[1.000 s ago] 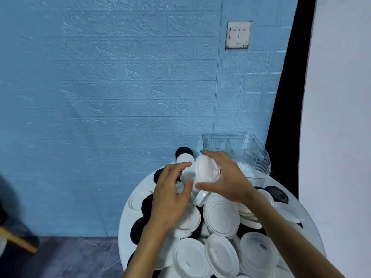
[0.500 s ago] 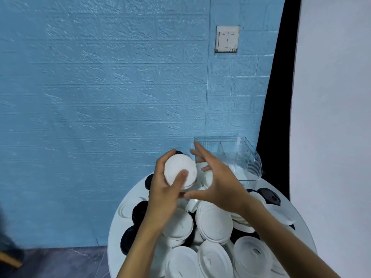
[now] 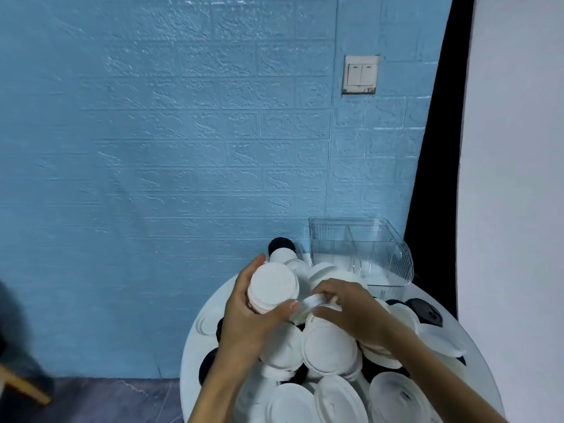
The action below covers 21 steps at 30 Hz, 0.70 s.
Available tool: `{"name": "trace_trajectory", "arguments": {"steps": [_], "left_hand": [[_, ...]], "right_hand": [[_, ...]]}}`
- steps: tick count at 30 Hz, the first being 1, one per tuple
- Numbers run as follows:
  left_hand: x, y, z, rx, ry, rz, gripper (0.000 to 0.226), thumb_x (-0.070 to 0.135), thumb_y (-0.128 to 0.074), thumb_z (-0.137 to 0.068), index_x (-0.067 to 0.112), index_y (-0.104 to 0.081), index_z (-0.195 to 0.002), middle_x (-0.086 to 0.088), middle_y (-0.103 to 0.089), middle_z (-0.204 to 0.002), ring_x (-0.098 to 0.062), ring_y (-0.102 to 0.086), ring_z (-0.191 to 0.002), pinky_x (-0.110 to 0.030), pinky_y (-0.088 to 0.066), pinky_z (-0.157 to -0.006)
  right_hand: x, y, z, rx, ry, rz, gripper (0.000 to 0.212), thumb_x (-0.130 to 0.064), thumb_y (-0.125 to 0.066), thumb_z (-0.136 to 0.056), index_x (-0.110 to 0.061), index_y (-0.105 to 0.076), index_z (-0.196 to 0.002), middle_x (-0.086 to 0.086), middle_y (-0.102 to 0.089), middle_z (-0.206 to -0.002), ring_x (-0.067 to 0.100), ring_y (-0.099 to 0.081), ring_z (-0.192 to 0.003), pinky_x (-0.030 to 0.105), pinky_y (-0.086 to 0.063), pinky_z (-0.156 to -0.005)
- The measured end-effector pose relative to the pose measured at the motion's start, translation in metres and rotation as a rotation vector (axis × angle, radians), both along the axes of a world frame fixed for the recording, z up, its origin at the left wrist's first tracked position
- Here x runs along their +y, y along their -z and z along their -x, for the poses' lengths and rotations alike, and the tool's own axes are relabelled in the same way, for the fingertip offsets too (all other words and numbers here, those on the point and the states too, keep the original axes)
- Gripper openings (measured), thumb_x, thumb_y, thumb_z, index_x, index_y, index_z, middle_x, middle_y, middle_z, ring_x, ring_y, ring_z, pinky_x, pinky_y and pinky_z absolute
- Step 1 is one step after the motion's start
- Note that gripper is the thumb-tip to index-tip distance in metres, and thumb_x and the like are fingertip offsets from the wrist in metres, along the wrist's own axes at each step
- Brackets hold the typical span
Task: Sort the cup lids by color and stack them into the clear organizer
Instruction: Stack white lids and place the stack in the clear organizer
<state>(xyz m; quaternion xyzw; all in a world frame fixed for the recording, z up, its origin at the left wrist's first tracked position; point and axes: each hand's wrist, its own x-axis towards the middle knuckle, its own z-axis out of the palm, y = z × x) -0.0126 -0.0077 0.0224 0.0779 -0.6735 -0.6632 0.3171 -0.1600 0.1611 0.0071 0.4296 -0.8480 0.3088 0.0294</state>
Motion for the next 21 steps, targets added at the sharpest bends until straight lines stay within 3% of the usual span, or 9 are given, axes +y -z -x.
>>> {"name": "trace_trajectory", "arguments": {"steps": [3, 6, 9, 11, 16, 18, 21], "left_hand": [[0.001, -0.001, 0.0, 0.0, -0.026, 0.014, 0.095, 0.033, -0.096, -0.042, 0.044, -0.058, -0.128, 0.019, -0.069, -0.12, -0.005, -0.064, -0.114, -0.03, -0.051, -0.099], [0.001, -0.001, 0.002, -0.004, -0.061, 0.049, 0.088, 0.009, -0.098, -0.052, 0.04, -0.057, -0.124, 0.026, -0.067, -0.114, 0.004, -0.063, -0.107, -0.022, -0.05, -0.092], [0.004, -0.001, 0.005, -0.009, -0.081, 0.073, 0.08, -0.006, -0.093, -0.056, 0.037, -0.058, -0.114, 0.02, -0.067, -0.11, 0.016, -0.06, -0.097, -0.007, -0.047, -0.081], [0.006, -0.002, 0.005, -0.016, -0.081, 0.086, 0.078, -0.008, -0.092, -0.057, 0.035, -0.057, -0.112, 0.02, -0.063, -0.113, 0.021, -0.057, -0.093, -0.002, -0.045, -0.075], [0.004, 0.003, 0.008, -0.033, -0.082, 0.115, 0.077, -0.009, -0.091, -0.059, 0.035, -0.056, -0.112, 0.01, -0.061, -0.119, 0.019, -0.057, -0.094, -0.003, -0.045, -0.078], [0.005, 0.002, 0.009, -0.049, -0.076, 0.13, 0.077, -0.008, -0.09, -0.062, 0.035, -0.056, -0.115, 0.01, -0.06, -0.122, 0.019, -0.057, -0.096, -0.001, -0.044, -0.078], [0.007, 0.002, 0.007, -0.07, -0.061, 0.153, 0.077, -0.006, -0.09, -0.064, 0.035, -0.055, -0.12, 0.016, -0.06, -0.12, 0.023, -0.056, -0.096, 0.002, -0.042, -0.076]], "right_hand": [[0.0, -0.006, 0.002, -0.046, -0.008, 0.073, 0.009, -0.031, -0.073, -0.088, -0.033, -0.065, -0.09, -0.021, -0.067, -0.086, 0.005, -0.061, -0.085, 0.029, -0.051, -0.082], [-0.001, -0.01, 0.006, -0.14, -0.009, 0.147, 0.016, -0.03, -0.077, -0.087, -0.038, -0.063, -0.083, -0.022, -0.067, -0.082, 0.001, -0.061, -0.076, 0.028, -0.051, -0.077], [-0.001, -0.01, 0.01, -0.248, 0.027, 0.234, 0.02, -0.028, -0.081, -0.083, -0.036, -0.067, -0.094, -0.011, -0.072, -0.082, 0.005, -0.063, -0.073, 0.032, -0.053, -0.076], [0.0, -0.011, 0.01, -0.289, 0.076, 0.296, 0.031, -0.023, -0.082, -0.082, -0.042, -0.065, -0.099, -0.016, -0.069, -0.075, 0.001, -0.058, -0.066, 0.028, -0.05, -0.071], [0.003, -0.018, 0.009, -0.344, 0.162, 0.488, 0.036, -0.013, -0.081, -0.084, -0.034, -0.063, -0.107, -0.02, -0.057, -0.055, 0.002, -0.046, -0.049, 0.025, -0.043, -0.063], [0.004, -0.024, 0.007, -0.367, 0.197, 0.56, 0.035, -0.014, -0.081, -0.083, -0.033, -0.064, -0.107, -0.015, -0.066, -0.065, 0.003, -0.055, -0.052, 0.03, -0.048, -0.062], [0.007, -0.03, 0.004, -0.403, 0.228, 0.653, 0.034, -0.015, -0.082, -0.083, -0.031, -0.066, -0.107, 0.004, -0.075, -0.088, 0.02, -0.073, -0.072, 0.042, -0.057, -0.067]]}}
